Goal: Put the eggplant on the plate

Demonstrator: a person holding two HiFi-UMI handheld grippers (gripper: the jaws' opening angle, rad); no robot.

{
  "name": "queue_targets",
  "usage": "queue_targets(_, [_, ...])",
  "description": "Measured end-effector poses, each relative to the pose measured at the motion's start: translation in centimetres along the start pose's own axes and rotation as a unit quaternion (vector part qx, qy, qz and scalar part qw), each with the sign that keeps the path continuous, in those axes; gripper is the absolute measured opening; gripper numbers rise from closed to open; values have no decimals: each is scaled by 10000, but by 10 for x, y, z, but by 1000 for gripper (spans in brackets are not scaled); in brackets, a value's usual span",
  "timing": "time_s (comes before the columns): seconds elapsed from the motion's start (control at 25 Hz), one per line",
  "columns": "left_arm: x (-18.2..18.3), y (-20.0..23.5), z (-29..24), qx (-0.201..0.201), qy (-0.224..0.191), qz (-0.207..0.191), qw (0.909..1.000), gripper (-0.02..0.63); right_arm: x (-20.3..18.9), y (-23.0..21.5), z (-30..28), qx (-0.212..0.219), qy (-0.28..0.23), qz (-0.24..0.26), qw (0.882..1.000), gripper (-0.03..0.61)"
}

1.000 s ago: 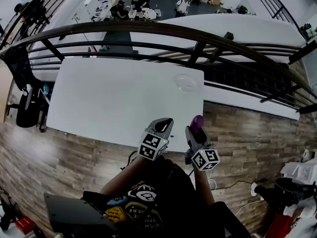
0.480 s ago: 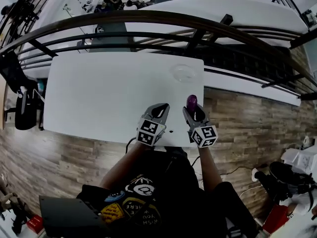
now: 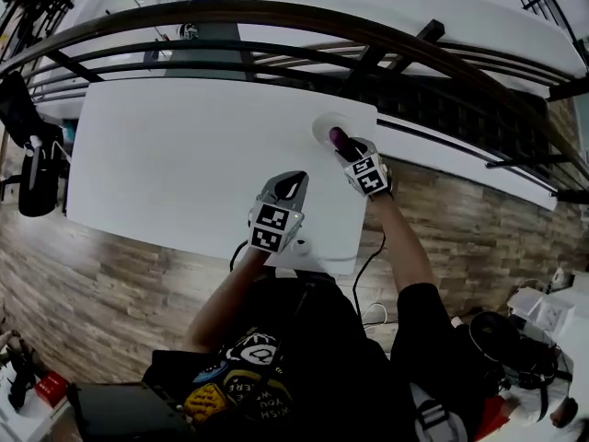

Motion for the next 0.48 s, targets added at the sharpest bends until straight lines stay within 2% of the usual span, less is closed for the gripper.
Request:
queue_targets(0.12, [-9, -5, 4, 106, 12, 159, 9998, 5, 2, -14, -36, 96, 872, 994, 9912, 218])
queue_targets(0.28, [-27, -11, 10, 330, 93, 360, 9988, 5, 3, -22, -74, 293, 1498, 1924, 9694, 218])
queue_targets(0.36, [-34, -12, 14, 429, 111, 454, 9980, 5, 3, -23, -85, 352, 1691, 2223, 9595, 218])
queue_targets(0.48, [-41, -9, 19, 592, 78, 635, 9962, 5, 8, -26, -94, 532, 1846, 2212, 9561, 219])
Point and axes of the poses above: the fingertips, and each gripper's own axes: z backward along the fingers, y to its left, x out of its top, the point moved 8 cm from there along z, backward along the fingers, and after that the axes turned 10 degrees about -z, right-handed, at the moved point
